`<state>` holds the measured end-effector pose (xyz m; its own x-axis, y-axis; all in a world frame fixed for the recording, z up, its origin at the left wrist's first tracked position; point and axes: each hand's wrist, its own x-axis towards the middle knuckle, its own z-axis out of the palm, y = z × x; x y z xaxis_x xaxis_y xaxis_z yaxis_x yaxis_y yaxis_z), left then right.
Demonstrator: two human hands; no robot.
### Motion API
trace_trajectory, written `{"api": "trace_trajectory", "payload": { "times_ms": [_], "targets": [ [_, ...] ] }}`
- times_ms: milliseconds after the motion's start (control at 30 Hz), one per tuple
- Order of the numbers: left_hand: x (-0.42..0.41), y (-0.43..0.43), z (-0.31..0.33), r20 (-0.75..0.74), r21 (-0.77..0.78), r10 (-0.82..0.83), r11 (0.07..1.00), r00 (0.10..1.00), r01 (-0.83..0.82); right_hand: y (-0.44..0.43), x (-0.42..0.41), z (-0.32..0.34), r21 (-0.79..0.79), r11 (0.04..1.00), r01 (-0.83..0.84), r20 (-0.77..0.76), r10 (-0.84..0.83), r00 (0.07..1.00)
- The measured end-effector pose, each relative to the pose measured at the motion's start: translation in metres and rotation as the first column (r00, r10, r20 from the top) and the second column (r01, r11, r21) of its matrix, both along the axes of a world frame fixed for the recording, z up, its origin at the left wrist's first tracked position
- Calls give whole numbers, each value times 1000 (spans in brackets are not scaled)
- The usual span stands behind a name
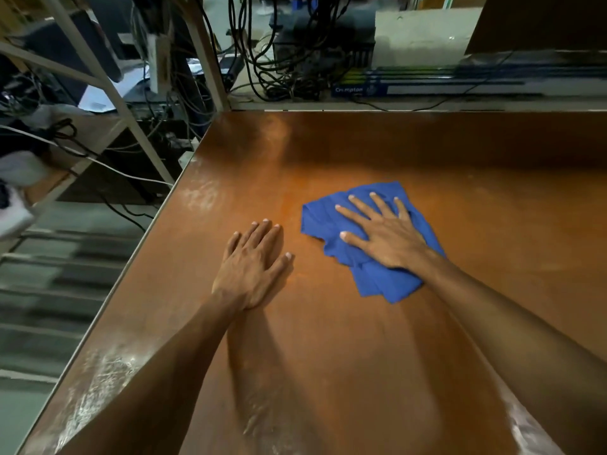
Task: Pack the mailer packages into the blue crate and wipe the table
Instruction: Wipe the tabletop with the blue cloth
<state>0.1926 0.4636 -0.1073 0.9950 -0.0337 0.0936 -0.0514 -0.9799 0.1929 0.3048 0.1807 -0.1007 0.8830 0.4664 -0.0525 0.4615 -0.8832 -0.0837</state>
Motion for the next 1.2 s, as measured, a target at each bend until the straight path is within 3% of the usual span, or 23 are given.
{"api": "trace_trajectory", "payload": {
  "times_ms": [100,133,167,267,333,400,467,500,533,600,667,700,767,867,900,1033,1100,1200],
  "targets": [
    [-7,-1,2,24,-6,2,1000,1000,-2,-35,-20,0,20,917,399,-41,-397,917],
    [-11,-3,3,36,-1,11,1000,999,-11,-36,-34,2,21,891,453,-64,-451,890],
    [-17,-5,5,48,8,18,1000,999,-19,-30,-54,3,12,906,422,-58,-421,905],
    [-49,-14,3,53,-5,-5,1000,999,5,-4,-137,1,-17,998,52,6,-52,999],
    [-77,-16,0,42,-33,-14,999,999,15,-15,-169,-1,-43,999,-31,34,33,999],
    [-107,-16,-1,39,-36,-14,999,999,16,-39,-168,1,-10,986,165,16,-164,986],
    [-136,-14,-1,36,-29,-24,999,999,25,-55,-171,5,11,898,440,-53,-438,897],
    [-149,-12,0,34,-33,-25,999,999,26,-52,-179,6,-1,879,476,-59,-476,878],
    [-161,-10,0,29,-39,-23,999,999,24,-40,-195,7,-21,904,426,-46,-427,903],
    [-184,-7,0,17,-37,-17,999,1000,18,-8,-244,8,-36,988,153,-5,-153,988],
    [-205,-7,-2,13,0,-6,1000,1000,6,8,-287,3,-31,996,-80,-8,80,997],
    [-213,-7,-4,11,11,-11,1000,1000,10,6,-293,3,-27,994,-105,-1,105,994],
    [-222,-5,-7,3,5,-32,999,999,32,-5,-284,4,-11,999,45,3,-45,999],
    [-223,-3,-8,5,-8,-40,999,999,40,-8,-277,7,4,932,364,-80,-362,929],
    [-222,-3,-8,6,-11,-40,999,999,40,2,-286,9,2,939,345,-75,-344,936],
    [-222,-2,-9,15,-21,-60,998,998,60,29,-355,4,-6,999,-42,-15,42,999],
    [-222,-1,-8,27,-29,-50,998,998,51,5,-355,3,-7,1000,24,26,-24,999],
    [-223,-4,-7,24,-24,-49,998,999,50,-36,-341,6,-13,947,322,-34,-323,946]
  ]
}}
